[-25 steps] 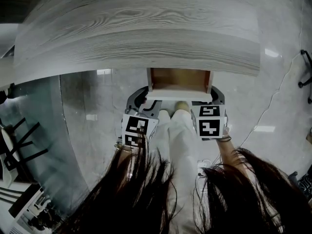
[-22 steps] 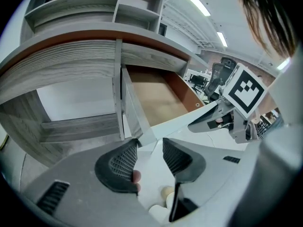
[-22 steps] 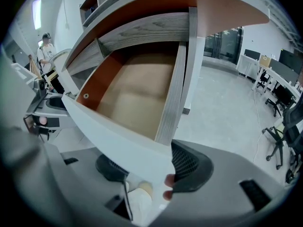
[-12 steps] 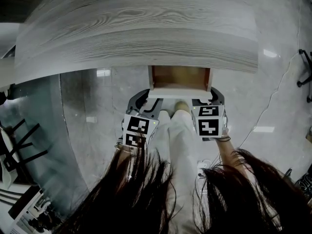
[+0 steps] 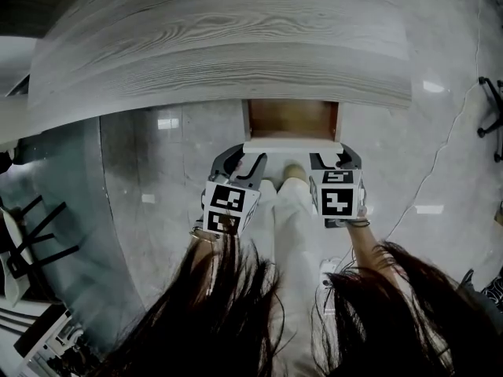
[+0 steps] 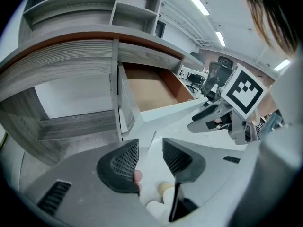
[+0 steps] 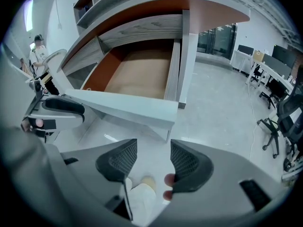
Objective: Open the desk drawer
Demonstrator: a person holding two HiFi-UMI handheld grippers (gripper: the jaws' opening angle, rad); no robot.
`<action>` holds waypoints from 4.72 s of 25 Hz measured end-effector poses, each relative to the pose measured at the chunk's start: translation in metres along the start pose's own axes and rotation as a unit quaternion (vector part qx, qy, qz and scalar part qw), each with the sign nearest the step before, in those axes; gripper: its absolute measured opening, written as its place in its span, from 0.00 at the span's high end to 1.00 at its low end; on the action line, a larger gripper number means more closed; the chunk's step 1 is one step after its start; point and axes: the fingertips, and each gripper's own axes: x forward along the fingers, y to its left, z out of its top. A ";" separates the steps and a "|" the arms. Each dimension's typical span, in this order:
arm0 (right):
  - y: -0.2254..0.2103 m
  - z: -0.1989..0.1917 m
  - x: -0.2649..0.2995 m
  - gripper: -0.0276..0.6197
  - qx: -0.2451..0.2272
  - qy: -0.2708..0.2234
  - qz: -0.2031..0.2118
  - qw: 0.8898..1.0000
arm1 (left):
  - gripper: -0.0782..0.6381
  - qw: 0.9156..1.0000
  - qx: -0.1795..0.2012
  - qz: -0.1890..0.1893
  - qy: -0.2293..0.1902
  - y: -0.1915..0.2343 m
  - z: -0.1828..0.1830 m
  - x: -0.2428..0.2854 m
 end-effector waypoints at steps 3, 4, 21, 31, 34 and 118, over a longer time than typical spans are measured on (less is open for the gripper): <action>0.000 -0.002 -0.002 0.61 0.014 -0.001 -0.004 1.000 | 0.68 1.000 -0.005 0.000 -0.003 0.001 0.002 0.000; 0.000 -0.003 -0.003 0.61 0.018 -0.001 -0.006 1.000 | 0.68 1.000 -0.007 0.000 -0.005 0.000 0.002 0.000; 0.015 -0.016 -0.034 0.61 0.054 -0.018 -0.035 0.998 | 0.68 1.000 0.007 -0.011 -0.002 -0.011 -0.006 -0.022; 0.031 -0.024 -0.054 0.63 0.041 -0.021 -0.028 0.999 | 0.68 1.000 -0.005 0.010 -0.010 -0.021 0.000 -0.047; 0.034 -0.028 -0.066 0.66 0.029 -0.021 -0.024 0.999 | 0.68 1.000 -0.013 0.024 -0.016 -0.025 0.001 -0.060; 0.174 -0.092 -0.400 0.91 -0.133 -0.252 -0.017 0.958 | 0.83 0.982 0.040 0.065 -0.172 -0.223 0.002 -0.368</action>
